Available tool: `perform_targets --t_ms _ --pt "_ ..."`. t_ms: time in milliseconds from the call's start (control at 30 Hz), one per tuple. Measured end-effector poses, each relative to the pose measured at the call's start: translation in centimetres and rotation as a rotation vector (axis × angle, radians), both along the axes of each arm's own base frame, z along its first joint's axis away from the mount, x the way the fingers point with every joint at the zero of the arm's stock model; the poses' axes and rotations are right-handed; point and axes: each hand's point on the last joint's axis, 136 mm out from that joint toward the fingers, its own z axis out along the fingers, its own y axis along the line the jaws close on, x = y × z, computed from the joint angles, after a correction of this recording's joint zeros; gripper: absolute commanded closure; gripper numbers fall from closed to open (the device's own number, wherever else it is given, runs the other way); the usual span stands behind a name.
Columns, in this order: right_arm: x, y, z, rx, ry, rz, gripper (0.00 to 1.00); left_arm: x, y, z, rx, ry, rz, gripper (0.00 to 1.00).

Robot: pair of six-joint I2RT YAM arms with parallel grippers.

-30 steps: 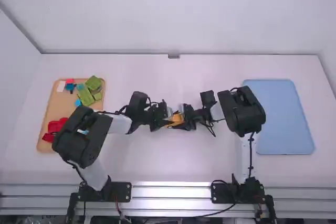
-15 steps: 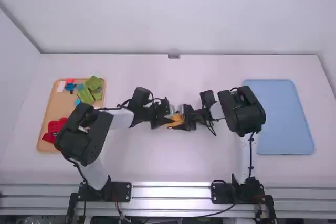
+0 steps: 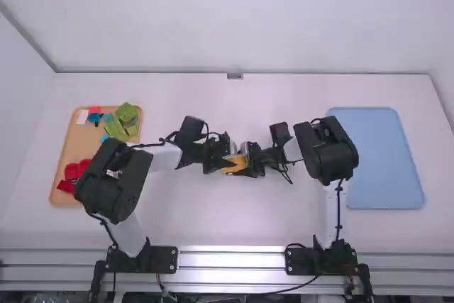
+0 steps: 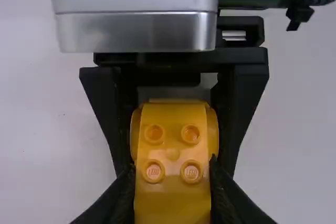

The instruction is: Assemble lego blocks to make yellow taxi

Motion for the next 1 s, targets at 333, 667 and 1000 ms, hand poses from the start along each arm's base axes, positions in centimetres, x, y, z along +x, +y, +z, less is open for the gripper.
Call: perform_targets --t_ms 333,667,1000 --pt "0.0 0.0 0.0 0.0 0.0 0.0 0.43 0.0 0.0 -0.1 -0.006 0.032 0.032 0.98" --pt "-0.1 0.1 0.0 0.001 0.002 0.003 0.43 -0.2 0.8 -0.4 0.058 0.082 0.102 0.98" --pt "0.2 -0.3 0.0 0.001 -0.001 -0.008 0.43 0.0 1.4 -0.5 0.08 0.069 0.137 0.98"
